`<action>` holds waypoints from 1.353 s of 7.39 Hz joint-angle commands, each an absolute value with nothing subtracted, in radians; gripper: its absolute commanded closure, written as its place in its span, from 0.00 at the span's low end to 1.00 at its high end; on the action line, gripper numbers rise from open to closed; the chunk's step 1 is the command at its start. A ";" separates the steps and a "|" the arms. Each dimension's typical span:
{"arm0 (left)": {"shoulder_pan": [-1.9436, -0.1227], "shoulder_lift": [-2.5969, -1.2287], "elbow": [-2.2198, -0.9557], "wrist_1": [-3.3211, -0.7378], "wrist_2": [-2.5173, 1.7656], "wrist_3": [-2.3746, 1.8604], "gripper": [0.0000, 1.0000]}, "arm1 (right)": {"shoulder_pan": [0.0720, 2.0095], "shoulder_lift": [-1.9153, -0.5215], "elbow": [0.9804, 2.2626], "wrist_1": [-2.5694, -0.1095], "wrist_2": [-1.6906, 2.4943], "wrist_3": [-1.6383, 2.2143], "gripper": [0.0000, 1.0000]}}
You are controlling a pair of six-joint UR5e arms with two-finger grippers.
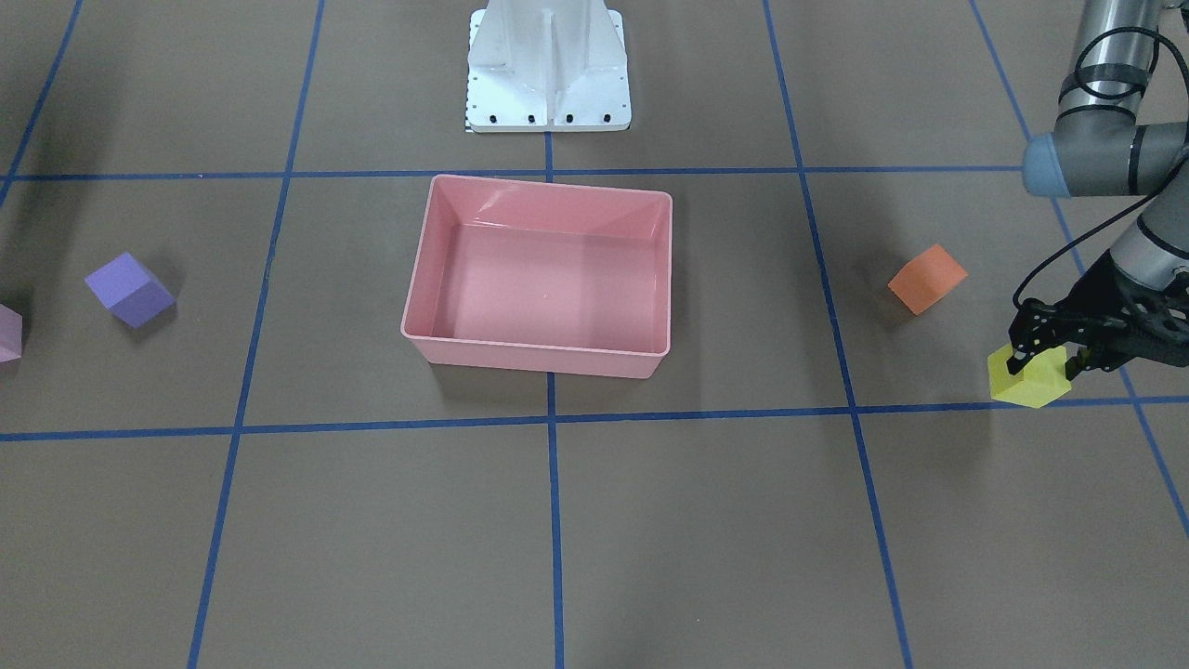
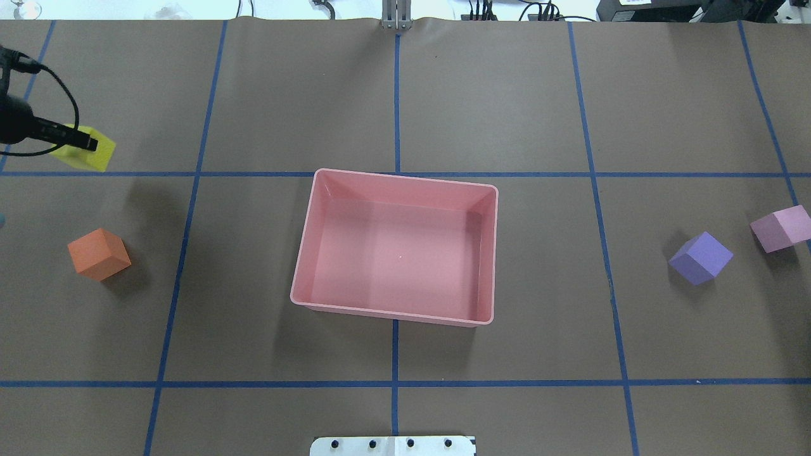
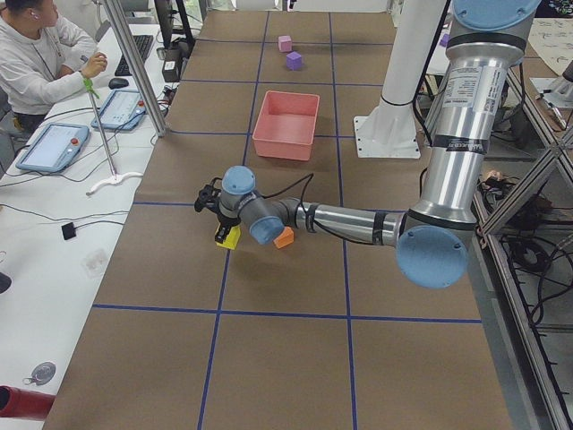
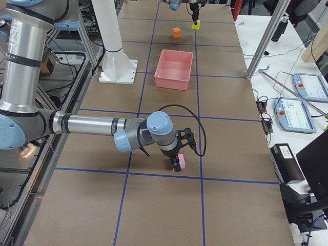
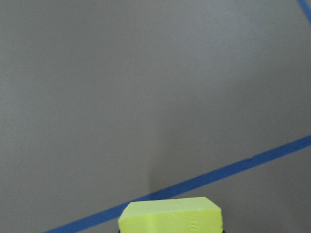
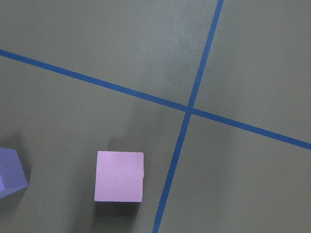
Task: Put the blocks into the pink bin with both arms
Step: 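Lower the left gripper onto the yellow cube and grasp it, then carry the yellow cube with the left gripper into the pink bin and release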
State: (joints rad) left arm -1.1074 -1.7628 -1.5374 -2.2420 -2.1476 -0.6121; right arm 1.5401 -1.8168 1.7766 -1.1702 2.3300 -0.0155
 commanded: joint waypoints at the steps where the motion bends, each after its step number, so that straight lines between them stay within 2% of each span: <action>1: -0.990 -1.883 -1.687 -2.146 -2.143 -0.884 1.00 | 1.540 -1.816 1.782 -1.169 2.354 0.026 0.00; 5: -0.706 -2.139 -1.720 -2.129 -2.059 -1.218 1.00 | 1.519 -1.813 1.789 -1.074 2.378 0.254 0.00; 6: -0.652 -2.158 -1.720 -2.129 -2.019 -1.219 0.94 | 1.505 -1.813 1.786 -1.074 2.378 0.259 0.00; 8: -0.553 -2.158 -1.724 -2.131 -1.856 -1.218 0.00 | 1.497 -1.813 1.779 -1.072 2.378 0.258 0.00; 9: -0.554 -2.149 -1.756 -2.123 -1.864 -1.213 0.00 | 1.491 -1.815 1.779 -1.072 2.378 0.259 0.00; 10: -0.605 -2.145 -1.854 -1.965 -1.997 -1.175 0.00 | 1.485 -1.815 1.776 -1.072 2.378 0.258 0.00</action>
State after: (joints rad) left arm -0.5743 -2.1505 -1.7684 -2.0878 -1.9077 -1.2057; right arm 1.4924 -1.8141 1.7793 -1.0725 2.3777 0.2581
